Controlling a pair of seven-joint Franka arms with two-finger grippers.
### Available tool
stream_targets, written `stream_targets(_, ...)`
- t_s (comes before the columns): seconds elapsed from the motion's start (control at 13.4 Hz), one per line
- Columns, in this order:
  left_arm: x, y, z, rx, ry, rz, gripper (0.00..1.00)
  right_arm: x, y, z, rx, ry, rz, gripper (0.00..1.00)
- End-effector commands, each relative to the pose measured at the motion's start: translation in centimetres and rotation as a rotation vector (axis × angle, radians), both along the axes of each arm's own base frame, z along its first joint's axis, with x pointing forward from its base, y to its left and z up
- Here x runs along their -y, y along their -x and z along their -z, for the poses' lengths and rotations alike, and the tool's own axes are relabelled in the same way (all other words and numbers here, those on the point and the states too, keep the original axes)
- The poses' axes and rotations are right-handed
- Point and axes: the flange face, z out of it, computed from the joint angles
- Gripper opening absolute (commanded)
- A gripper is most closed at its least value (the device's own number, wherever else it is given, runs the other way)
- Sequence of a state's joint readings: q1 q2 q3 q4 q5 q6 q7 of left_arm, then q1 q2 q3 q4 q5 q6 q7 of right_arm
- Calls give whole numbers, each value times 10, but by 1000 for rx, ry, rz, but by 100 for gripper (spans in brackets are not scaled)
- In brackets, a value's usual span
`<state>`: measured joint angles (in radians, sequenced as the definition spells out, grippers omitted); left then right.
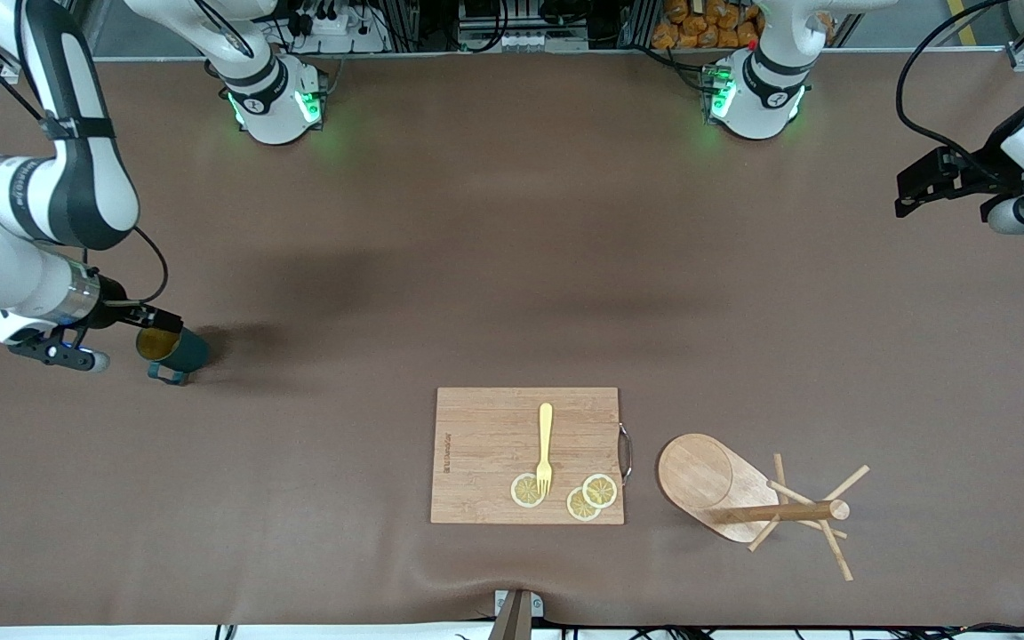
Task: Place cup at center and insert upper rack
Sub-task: 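Reach the right gripper down to the teal mug and grasp its rim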
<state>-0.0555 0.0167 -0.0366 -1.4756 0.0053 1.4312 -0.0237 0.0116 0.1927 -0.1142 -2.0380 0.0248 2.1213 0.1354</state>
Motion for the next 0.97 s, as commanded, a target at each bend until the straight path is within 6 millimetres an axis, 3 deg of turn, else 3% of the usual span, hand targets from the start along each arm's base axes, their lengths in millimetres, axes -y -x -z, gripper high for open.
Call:
stream_targets(0.0,-4,-1,-5,10,10,-2,100,2,9,17,24,-5,14,86)
stream_targets(0.22,-2,-2,-4,8,25,1,100,15,8,38,19,0,37,79)
stream_targets(0.52,-2,-4,0,2,24,12,100,16,15,75,34,8,41,76)
stream_targets(0.74,-2,-8,6,-8,25,9,100,12,19,93,61,8,44,59)
stream_targets(0.89,-2,-8,7,-12,26,6,100,14,19,93,61,7,49,44)
